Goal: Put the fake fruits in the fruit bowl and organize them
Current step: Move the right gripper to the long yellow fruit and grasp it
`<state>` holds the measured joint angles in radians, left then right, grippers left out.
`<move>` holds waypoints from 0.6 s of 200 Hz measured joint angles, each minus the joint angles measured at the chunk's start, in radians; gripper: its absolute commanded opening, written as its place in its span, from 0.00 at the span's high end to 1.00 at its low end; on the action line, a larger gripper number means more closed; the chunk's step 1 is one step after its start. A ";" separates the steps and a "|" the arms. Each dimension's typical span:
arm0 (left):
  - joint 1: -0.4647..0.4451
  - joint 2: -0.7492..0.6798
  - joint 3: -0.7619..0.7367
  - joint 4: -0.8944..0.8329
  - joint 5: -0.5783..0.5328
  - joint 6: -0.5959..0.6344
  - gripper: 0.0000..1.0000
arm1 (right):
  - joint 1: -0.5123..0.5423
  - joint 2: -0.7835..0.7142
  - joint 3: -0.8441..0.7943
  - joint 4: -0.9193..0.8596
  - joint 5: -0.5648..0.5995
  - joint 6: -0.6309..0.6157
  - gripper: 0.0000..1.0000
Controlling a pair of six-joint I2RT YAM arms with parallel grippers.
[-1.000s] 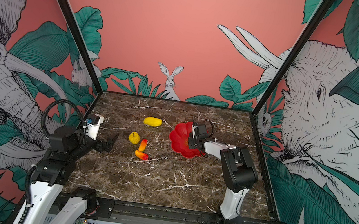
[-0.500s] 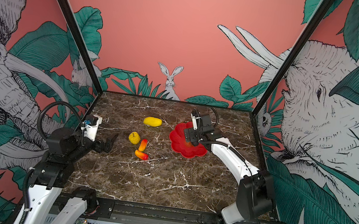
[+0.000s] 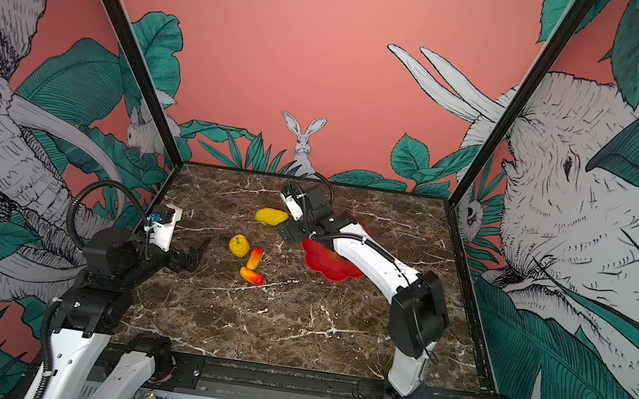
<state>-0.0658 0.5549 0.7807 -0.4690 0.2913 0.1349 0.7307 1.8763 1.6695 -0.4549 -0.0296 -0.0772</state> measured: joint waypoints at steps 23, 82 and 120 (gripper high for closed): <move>0.000 -0.008 0.000 0.000 0.000 0.000 0.00 | -0.003 0.142 0.163 -0.023 -0.043 -0.054 0.01; 0.000 -0.020 0.000 0.000 -0.004 0.000 0.00 | -0.040 0.402 0.408 -0.024 -0.196 -0.112 0.00; 0.000 -0.020 0.000 0.000 -0.004 0.000 0.00 | -0.085 0.584 0.591 -0.055 -0.283 -0.117 0.01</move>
<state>-0.0658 0.5346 0.7807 -0.4690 0.2874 0.1349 0.6453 2.4599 2.2601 -0.5102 -0.3126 -0.1944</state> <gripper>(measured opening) 0.996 0.995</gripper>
